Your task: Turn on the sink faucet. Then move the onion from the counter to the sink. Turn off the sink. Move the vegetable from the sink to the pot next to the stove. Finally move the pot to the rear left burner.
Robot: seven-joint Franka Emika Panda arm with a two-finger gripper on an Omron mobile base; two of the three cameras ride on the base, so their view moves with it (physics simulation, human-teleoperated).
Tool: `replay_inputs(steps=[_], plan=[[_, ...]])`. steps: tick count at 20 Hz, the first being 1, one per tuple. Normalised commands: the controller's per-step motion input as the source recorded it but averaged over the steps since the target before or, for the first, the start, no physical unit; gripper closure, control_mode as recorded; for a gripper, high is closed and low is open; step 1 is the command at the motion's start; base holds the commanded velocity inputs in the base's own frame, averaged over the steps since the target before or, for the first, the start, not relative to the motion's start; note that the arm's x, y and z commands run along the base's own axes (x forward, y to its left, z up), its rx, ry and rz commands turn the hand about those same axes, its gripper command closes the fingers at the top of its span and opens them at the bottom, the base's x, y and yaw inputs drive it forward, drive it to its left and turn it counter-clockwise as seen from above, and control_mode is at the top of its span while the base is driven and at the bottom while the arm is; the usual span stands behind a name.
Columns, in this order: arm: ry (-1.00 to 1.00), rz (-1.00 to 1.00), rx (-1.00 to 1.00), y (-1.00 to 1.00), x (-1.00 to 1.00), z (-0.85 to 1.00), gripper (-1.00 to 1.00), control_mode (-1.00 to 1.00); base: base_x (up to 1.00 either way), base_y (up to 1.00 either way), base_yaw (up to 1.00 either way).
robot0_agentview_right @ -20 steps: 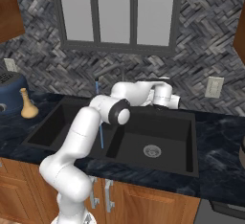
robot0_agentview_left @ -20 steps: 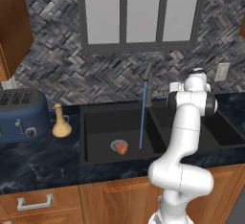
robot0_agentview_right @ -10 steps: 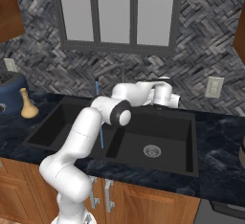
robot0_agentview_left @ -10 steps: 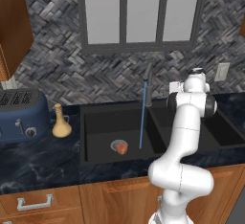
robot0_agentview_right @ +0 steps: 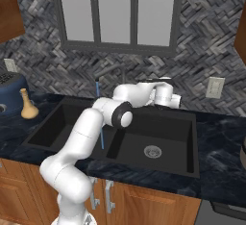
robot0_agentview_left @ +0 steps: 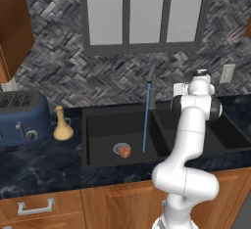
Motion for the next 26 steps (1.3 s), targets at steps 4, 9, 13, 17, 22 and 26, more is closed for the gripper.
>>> replay_inputs(steps=[4, 9, 13, 17, 22, 26], plan=[[0.0, 0.0, 0.0, 0.0, 0.11, -0.02, -1.0, -1.0, 0.0, 0.0, 0.0], [0.0, 0.0, 0.0, 0.0, 0.11, -0.01, -1.0, -1.0, 0.0, 0.0, 0.0], [0.0, 0.0, 0.0, 0.0, 0.11, -0.01, -1.0, -1.0, 0.0, 0.0, 0.0], [0.0, 0.0, 0.0, 0.0, 0.14, 0.0, -1.0, -1.0, 0.0, 0.0, 0.0], [0.0, 0.0, 0.0, 0.0, 0.17, 0.0, -1.0, -1.0, 0.0, 0.0, 0.0], [0.0, 0.0, 0.0, 0.0, 0.21, -0.01, -1.0, -1.0, 0.0, 0.0, 0.0]])
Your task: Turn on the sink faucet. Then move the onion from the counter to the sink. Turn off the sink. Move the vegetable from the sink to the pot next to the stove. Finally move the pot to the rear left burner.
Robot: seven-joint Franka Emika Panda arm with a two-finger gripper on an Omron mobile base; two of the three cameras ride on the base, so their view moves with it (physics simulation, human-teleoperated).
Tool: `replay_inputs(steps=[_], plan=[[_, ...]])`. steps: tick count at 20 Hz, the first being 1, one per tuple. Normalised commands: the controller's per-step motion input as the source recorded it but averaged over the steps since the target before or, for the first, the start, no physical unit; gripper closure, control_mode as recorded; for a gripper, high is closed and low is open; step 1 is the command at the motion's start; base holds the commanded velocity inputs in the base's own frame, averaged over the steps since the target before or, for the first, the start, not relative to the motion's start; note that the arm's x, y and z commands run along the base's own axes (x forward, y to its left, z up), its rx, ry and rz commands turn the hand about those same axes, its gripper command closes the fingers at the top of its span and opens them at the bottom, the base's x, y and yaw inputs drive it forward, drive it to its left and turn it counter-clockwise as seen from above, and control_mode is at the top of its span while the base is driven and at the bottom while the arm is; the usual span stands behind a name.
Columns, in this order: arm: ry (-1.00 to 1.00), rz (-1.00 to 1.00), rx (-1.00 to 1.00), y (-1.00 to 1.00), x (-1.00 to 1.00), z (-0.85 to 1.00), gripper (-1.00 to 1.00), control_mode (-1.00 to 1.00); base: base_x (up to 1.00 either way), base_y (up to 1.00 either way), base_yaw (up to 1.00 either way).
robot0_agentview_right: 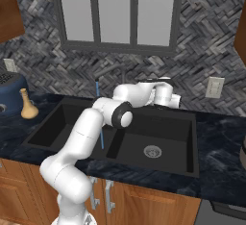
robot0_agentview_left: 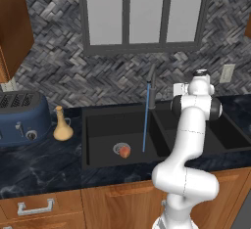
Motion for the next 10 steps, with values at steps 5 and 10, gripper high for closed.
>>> replay_inputs(steps=[5, 10], plan=[[0.0, 0.0, 0.0, 0.0, 0.2, 0.0, -1.0, -1.0, 0.0, 0.0, 0.0], [0.0, 0.0, 0.0, 0.0, 0.21, 0.0, -1.0, -1.0, 0.0, 0.0, 0.0]])
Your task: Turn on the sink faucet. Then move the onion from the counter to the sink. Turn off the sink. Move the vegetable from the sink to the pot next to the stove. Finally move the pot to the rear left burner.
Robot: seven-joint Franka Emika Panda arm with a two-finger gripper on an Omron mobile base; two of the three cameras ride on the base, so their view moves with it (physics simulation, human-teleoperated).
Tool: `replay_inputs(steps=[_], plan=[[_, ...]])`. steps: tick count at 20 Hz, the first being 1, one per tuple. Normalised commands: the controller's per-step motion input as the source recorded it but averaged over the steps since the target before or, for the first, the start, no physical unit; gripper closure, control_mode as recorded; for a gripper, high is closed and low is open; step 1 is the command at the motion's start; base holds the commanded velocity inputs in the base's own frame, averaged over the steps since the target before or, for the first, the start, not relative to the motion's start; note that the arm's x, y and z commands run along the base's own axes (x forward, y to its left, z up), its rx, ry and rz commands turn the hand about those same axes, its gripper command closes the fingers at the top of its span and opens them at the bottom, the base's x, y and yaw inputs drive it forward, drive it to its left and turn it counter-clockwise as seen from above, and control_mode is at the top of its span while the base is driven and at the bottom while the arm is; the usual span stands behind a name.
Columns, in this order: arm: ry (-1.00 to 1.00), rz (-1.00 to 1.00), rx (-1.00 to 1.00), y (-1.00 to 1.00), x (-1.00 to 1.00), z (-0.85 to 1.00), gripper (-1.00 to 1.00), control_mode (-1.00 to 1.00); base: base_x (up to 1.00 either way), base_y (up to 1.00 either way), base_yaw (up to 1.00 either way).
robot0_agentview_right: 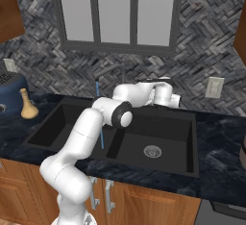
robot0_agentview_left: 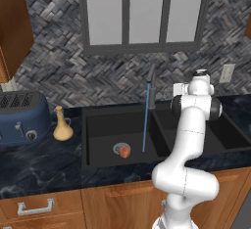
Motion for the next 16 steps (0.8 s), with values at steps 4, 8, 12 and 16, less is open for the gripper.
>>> replay_inputs(steps=[4, 8, 12, 16], plan=[[0.0, 0.0, 0.0, 0.0, 0.22, 0.0, -1.0, -1.0, 0.0, 0.0, 0.0], [0.0, 0.01, 0.0, 0.03, 0.19, 0.0, -1.0, -1.0, 0.0, 0.0, 0.0], [0.0, 0.04, 0.0, 0.12, 0.18, 0.0, -1.0, -1.0, 0.0, 0.0, 0.0], [0.0, 0.04, 0.0, 0.15, 0.17, 0.0, -1.0, -1.0, 0.0, 0.0, 0.0]])
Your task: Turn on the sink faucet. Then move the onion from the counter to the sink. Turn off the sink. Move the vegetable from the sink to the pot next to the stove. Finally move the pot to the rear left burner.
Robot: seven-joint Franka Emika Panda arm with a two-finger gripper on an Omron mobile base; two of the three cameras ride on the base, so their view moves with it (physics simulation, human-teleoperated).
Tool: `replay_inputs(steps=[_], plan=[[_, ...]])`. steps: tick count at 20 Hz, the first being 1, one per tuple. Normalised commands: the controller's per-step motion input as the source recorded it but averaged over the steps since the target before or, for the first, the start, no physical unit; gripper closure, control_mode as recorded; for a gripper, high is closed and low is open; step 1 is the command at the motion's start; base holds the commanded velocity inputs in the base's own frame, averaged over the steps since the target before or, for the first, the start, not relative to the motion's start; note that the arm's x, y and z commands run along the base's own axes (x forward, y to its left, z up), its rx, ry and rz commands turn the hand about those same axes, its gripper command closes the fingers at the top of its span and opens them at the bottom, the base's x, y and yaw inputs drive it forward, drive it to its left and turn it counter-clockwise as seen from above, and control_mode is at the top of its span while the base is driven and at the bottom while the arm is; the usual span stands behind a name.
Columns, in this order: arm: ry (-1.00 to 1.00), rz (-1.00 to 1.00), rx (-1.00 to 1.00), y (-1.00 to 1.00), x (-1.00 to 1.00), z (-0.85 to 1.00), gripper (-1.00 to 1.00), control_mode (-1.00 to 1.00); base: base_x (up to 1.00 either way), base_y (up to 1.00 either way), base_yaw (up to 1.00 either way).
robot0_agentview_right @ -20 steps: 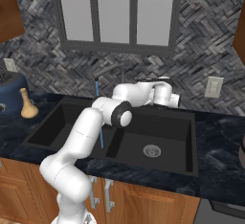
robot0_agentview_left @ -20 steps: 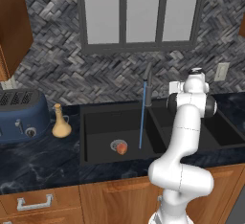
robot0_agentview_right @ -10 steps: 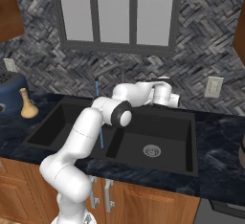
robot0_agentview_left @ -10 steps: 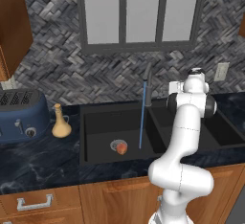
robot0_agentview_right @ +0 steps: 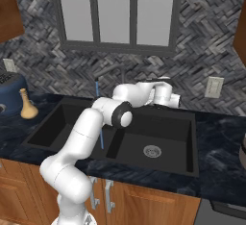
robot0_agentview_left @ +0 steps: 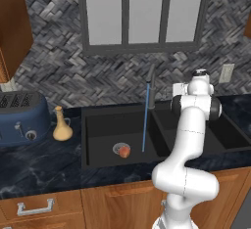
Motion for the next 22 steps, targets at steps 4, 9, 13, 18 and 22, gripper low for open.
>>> replay_inputs(steps=[4, 9, 13, 18, 22], plan=[[0.0, 0.04, 0.0, 0.18, 0.09, 0.0, -1.0, -1.0, 0.0, 0.0, 0.0], [0.0, 0.05, 0.0, 0.26, 0.01, 0.03, -1.0, -1.0, 0.0, 0.0, 0.0], [0.0, 0.05, 0.0, 0.33, 0.0, 0.04, -1.0, -1.0, 0.0, 0.0, 0.0], [0.0, 0.05, 0.0, 0.39, 0.0, 0.03, -1.0, -1.0, 0.0, 0.0, 0.0], [0.0, 0.05, 0.0, 0.4, 0.0, 0.05, -1.0, -1.0, 0.0, 0.0, 0.0]])
